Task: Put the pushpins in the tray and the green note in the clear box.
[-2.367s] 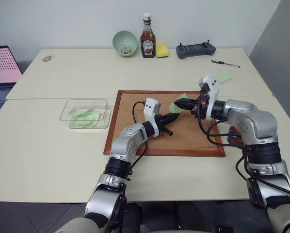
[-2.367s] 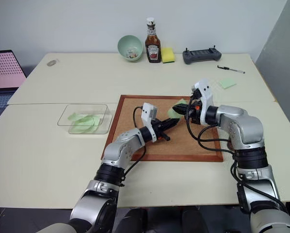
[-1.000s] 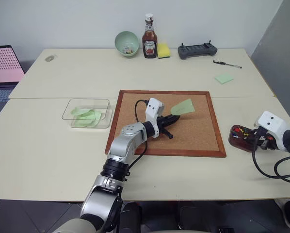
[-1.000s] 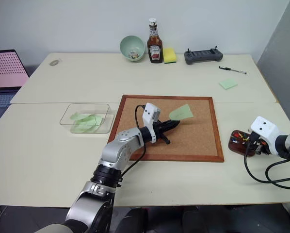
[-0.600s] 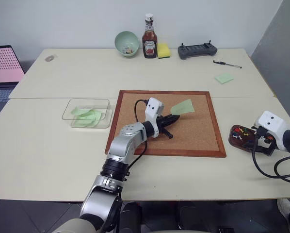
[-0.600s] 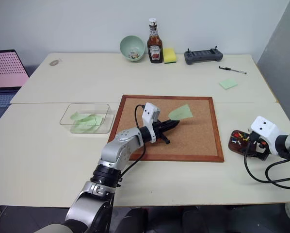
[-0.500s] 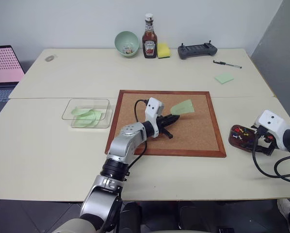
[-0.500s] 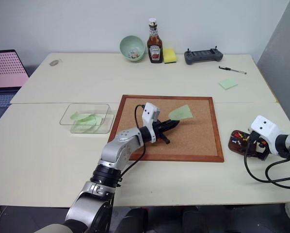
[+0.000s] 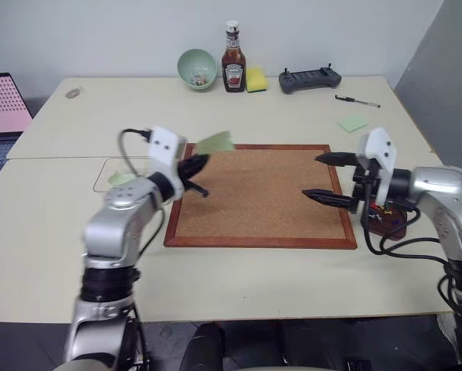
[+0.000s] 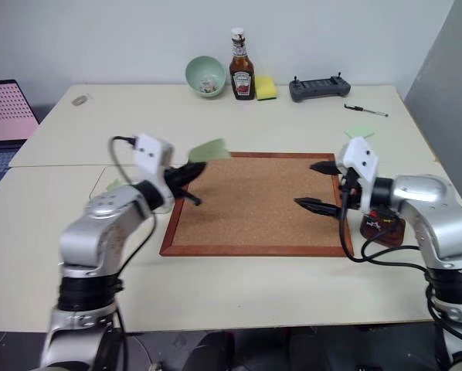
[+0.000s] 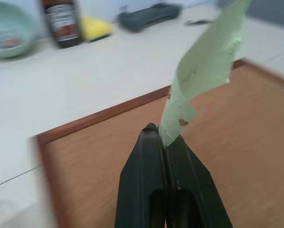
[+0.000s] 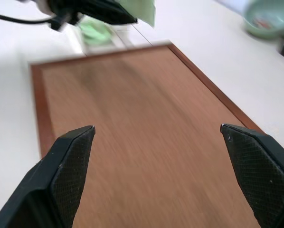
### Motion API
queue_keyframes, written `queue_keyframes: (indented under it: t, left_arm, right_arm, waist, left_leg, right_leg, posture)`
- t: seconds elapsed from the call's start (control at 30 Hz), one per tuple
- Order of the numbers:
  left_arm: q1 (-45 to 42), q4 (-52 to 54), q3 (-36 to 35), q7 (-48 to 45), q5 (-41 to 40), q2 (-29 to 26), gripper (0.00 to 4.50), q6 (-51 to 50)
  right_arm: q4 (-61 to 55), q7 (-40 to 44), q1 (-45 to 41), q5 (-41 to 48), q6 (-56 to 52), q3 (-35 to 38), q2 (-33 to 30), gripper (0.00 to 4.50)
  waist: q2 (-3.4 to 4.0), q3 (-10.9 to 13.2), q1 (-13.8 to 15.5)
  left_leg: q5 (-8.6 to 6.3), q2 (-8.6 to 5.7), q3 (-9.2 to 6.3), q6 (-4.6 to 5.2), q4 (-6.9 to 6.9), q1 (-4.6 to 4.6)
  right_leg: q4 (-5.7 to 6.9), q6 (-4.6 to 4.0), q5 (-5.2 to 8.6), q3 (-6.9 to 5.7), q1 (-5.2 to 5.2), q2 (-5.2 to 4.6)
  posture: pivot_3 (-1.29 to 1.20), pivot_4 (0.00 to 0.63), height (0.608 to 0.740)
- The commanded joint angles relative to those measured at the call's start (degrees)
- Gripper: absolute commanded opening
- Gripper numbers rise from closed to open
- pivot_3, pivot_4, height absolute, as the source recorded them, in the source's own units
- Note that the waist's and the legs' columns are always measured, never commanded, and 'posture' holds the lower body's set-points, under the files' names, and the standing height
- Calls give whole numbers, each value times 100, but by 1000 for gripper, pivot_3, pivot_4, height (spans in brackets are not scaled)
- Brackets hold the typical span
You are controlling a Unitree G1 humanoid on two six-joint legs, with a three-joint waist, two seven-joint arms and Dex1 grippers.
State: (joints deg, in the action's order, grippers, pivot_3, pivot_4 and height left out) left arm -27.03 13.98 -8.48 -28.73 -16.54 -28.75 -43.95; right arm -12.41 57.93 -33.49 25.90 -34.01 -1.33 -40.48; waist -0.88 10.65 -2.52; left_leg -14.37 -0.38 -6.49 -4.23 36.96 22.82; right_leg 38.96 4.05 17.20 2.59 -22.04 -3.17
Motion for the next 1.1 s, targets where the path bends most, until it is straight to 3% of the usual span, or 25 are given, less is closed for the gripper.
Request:
queue_keyframes:
  t: [0.03,0.17,0.37,0.67,1.07,1.1]
  left_arm:
    - [291,377,-518,-55,105,-811,0,-176]
    - [629,-51,-688,-296,305,-1586,0,60]
    - [1040,-1138,-364,-740,919,-2544,0,1078]
    - [631,-2041,-25,-912,1028,-2387,0,1700]
    - [299,-2292,105,-1000,1109,-2296,0,1813]
    - [288,-2304,117,-996,1116,-2297,184,1815]
  right_arm:
    - [179,126,-448,-47,176,-455,445,4490]
    - [382,181,-681,-125,297,-831,863,4490]
    - [457,267,-826,-198,342,-1168,1232,4490]
    - [334,186,-857,-230,267,-1323,1472,4490]
    - [314,168,-887,-259,220,-1351,1540,4490]
    - [320,167,-891,-260,222,-1354,1547,4497]
  waist:
    - [-14,7,5]
    - [-17,8,56]
    - [-15,9,40]
    - [-15,9,60]
    - [-15,9,-42]
    - [-15,9,-56]
  left_leg:
    - [0,5,1,0,1,-1]
    - [0,2,-2,0,-2,3]
    - [0,5,3,0,-9,1]
    - [0,5,2,0,-8,6]
    - [-1,6,3,1,-8,5]
    - [-1,6,3,1,-8,5]
  right_leg:
    - [-3,0,0,0,-2,3]
    - [-2,-1,0,-3,-4,1]
    - [4,-2,0,-3,-18,3]
    - [5,-3,-1,-6,-20,2]
    - [12,-4,-1,-6,-23,3]
    - [12,-4,-1,-6,-23,3]
  posture:
    - [0,150,740]
    - [0,150,740]
    - [0,150,740]
    - [0,150,740]
    - [0,150,740]
    - [0,150,740]
